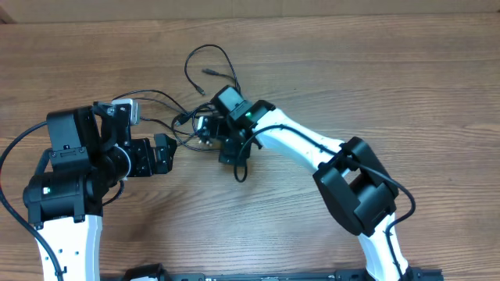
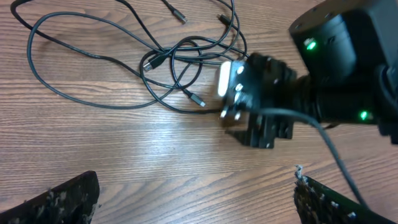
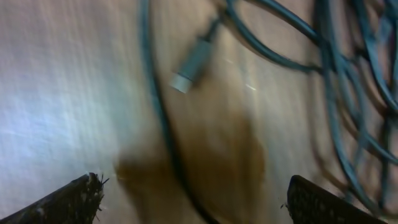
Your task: Untangle cables
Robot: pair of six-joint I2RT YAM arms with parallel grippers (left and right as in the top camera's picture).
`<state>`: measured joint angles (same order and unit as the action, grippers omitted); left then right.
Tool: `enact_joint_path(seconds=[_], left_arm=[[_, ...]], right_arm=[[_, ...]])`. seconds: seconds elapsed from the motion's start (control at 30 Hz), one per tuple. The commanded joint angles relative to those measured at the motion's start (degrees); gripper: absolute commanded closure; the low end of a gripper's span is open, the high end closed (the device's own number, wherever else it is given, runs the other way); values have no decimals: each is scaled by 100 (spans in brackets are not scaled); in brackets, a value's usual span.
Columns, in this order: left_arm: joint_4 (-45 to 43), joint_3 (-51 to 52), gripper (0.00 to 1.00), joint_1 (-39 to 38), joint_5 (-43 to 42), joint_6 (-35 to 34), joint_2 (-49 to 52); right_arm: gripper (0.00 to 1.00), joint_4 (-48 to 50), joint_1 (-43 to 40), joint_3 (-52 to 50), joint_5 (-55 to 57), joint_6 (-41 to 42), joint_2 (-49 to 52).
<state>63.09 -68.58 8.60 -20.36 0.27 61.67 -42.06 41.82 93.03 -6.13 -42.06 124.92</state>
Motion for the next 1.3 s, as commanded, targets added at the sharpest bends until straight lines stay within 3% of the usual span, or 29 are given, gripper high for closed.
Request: enact_joint_path(seconds=[0.0, 0.1, 0.3, 0.4, 0.5, 0.57, 0.7, 0.87, 0.93, 1.0, 1.13, 1.27], left_arm=[[35, -20, 0, 0, 164, 157, -28], [59, -20, 0, 0, 190, 219, -28], [72, -20, 1, 0, 192, 260, -28], [76, -20, 0, 0, 192, 289, -28], [103, -20, 0, 0, 192, 304, -28], [120, -20, 0, 0, 192, 321, -28], [118, -20, 0, 0, 192, 321, -28], [133, -20, 0, 0, 192, 328, -28], [144, -20, 0, 0, 192, 343, -28], [157, -20, 0, -2, 190, 343, -28], [181, -20, 0, -2, 190, 343, -28], [175, -20, 0, -2, 186, 343, -28]], right_arm=[[7, -33, -334, -20, 199, -15, -33], [10, -153, -568, -20, -57, 15, -33], [30, -221, -942, -103, -1132, 328, -33], [30, -175, -955, -251, -1268, 330, -33], [20, -175, -903, -396, -1268, 498, -33], [21, -151, -863, -400, -1266, 798, -33], [26, 389, -817, -400, -1193, 2564, -33], [22, 859, -857, -400, -1045, 6754, -33], [15, 909, -857, -400, -931, 7971, -33], [1, 894, -857, -400, -894, 8880, -33], [0, 693, -804, -400, -625, 10570, -33], [0, 251, -684, -433, 308, 11691, 9]])
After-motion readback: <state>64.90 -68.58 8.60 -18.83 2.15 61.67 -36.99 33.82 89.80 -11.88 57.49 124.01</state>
